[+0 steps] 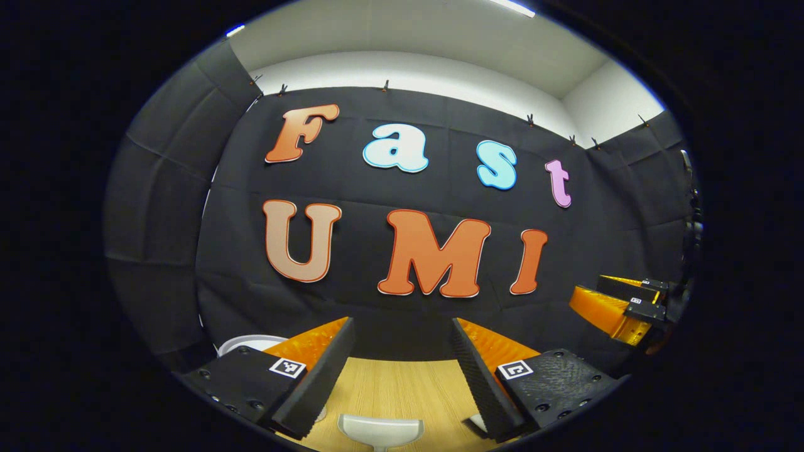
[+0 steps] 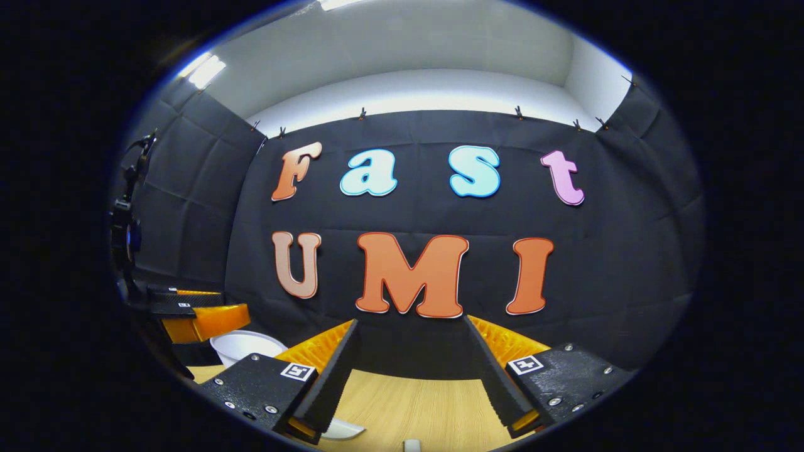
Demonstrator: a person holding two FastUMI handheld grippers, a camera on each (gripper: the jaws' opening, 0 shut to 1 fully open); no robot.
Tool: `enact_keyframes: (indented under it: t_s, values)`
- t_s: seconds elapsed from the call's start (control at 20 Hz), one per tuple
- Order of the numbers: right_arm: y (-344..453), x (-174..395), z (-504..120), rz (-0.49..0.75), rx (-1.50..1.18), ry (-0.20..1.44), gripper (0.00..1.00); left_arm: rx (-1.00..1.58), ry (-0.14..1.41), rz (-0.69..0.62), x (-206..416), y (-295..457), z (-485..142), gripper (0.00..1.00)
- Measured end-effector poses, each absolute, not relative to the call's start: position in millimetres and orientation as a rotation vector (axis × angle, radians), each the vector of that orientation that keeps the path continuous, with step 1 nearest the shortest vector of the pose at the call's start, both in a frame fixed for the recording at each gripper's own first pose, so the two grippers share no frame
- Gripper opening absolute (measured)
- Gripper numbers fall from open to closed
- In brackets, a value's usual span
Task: Pick up the small broom and dustpan from the desktop, sweep the trash into the dustpan with the broom, and then empty the trash into the garbage bin.
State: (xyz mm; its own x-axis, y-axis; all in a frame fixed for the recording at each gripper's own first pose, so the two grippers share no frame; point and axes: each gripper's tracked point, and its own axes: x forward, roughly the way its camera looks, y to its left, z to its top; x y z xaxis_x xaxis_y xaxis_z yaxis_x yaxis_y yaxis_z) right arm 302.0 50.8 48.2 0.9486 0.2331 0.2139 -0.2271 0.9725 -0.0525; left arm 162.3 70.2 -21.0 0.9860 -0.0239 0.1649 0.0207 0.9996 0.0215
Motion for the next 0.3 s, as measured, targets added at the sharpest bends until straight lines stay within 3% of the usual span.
enact_keyframes:
  t_s: [0.05,0.1,0.3]
  values:
    - [50.9,301.1,50.6,0.248,-0.016,-0.216,0.96,0.019,-0.168,-0.026,159.7,70.2,-16.8,0.95]
    - [50.2,300.4,51.7,0.263,0.002,-0.213,1.00,0.017,-0.173,-0.026,156.1,70.7,-11.0,0.94]
    - [49.3,298.5,52.9,0.272,0.062,-0.208,0.96,0.008,-0.167,-0.020,158.6,71.6,-17.5,0.95]
